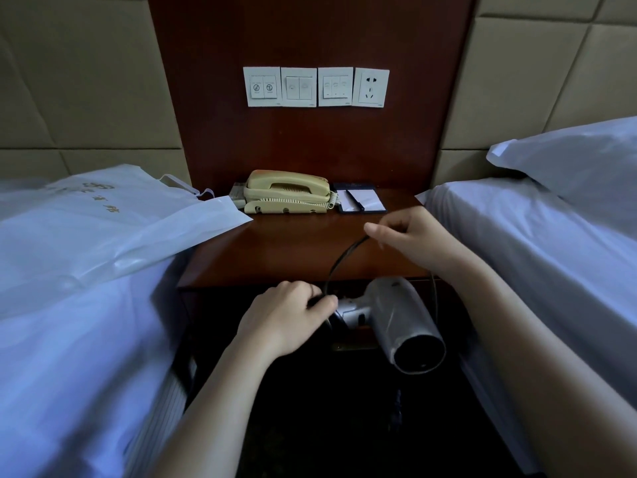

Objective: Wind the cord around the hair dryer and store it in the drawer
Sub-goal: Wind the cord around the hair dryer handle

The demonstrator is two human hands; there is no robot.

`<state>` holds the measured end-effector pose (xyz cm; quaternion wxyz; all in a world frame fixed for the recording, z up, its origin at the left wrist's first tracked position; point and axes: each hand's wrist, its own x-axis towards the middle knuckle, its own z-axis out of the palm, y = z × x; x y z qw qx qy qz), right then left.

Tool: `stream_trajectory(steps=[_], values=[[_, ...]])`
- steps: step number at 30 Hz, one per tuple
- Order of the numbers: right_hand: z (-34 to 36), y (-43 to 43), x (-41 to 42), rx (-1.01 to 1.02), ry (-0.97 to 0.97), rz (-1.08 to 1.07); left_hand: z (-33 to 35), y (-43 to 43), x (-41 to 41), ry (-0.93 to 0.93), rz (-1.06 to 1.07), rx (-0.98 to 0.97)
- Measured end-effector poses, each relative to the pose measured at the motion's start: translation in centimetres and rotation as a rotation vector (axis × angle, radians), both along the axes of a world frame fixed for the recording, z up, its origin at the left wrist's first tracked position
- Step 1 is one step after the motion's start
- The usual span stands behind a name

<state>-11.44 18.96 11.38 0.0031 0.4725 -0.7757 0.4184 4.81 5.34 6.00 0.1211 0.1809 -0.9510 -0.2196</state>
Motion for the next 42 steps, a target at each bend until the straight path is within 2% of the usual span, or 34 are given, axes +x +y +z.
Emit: stream_trajectory(steps=[3, 7, 11, 15, 19, 25, 31, 34, 38, 42], values=[[-1.1, 0.6, -0.6, 0.001, -0.191, 0.034, -0.5, -1.3, -0.2, 0.103, -0.038, 0.255], [-1.9, 0.6, -1.5, -0.045, -0.285, 0.021, -1.1, -1.7, -0.4, 0.218, -0.114, 0.553], [-3.7, 0.8, -2.5, -0.065, -0.462, 0.002, -1.4, -2.2, -0.6, 0.234, -0.04, 0.86], [-5.0, 1.0, -3.1, 0.108, -0.52, -0.056, -1.3, -2.7, -0.7, 0.301, -0.02, 1.032], [-5.0, 1.1, -2.5, 0.363, -0.528, 0.05, -1.4, -3.2, -0.6, 0.398, 0.021, 1.153], [-2.4, 0.7, -0.1, 0.547, -0.37, 0.172, -1.6, -4.2, -0.7, 0.476, 0.286, 1.127], [1.4, 0.4, 3.4, 0.608, -0.054, 0.276, -1.6, -4.1, -1.1, 0.479, 0.461, 1.003], [2.3, 0.0, 4.7, 0.593, 0.03, 0.309, -2.0, -4.1, -1.2, 0.446, 0.487, 0.789], [2.9, -0.2, 5.5, 0.549, 0.173, 0.205, -2.3, -3.4, -1.0, 0.291, 0.446, 0.362], [3.4, 0.0, 5.6, 0.425, 0.205, 0.158, -1.7, -2.1, -0.8, 0.201, 0.421, 0.065]])
